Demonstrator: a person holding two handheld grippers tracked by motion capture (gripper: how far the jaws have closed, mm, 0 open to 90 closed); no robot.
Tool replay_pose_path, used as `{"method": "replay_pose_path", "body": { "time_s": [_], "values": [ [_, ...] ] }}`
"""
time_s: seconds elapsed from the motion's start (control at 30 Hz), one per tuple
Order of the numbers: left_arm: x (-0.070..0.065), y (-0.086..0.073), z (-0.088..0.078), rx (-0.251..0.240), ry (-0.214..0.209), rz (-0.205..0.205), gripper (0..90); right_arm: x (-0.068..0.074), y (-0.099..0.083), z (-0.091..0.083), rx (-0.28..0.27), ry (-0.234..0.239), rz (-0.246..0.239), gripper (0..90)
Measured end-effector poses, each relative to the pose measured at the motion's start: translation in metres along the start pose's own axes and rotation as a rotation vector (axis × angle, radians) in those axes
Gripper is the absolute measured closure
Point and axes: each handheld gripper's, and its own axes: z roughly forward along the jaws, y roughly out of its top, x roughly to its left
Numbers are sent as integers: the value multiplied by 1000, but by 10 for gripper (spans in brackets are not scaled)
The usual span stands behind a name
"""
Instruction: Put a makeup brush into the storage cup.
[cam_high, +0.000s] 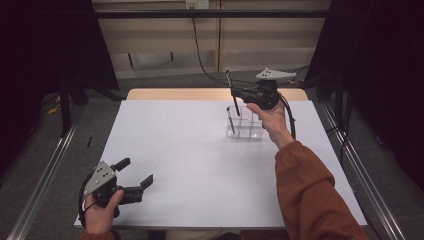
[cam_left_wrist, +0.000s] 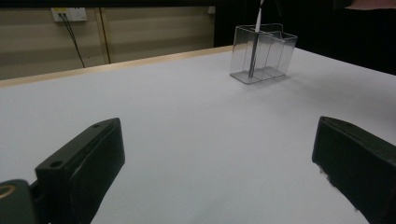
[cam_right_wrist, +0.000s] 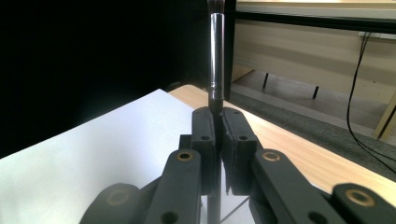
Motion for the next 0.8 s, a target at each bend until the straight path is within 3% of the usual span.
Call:
{"method": "replay_pose_path", "body": {
  "time_s": [0.53, 0.8],
  "values": [
    [-1, 0, 0, -3, -3, -1, 25, -14, -1, 20, 2, -64, 27, 843],
    [-1, 0, -1, -4, -2, -8, 25, -19, -6, 21, 3, -77, 45, 843]
  ]
}}
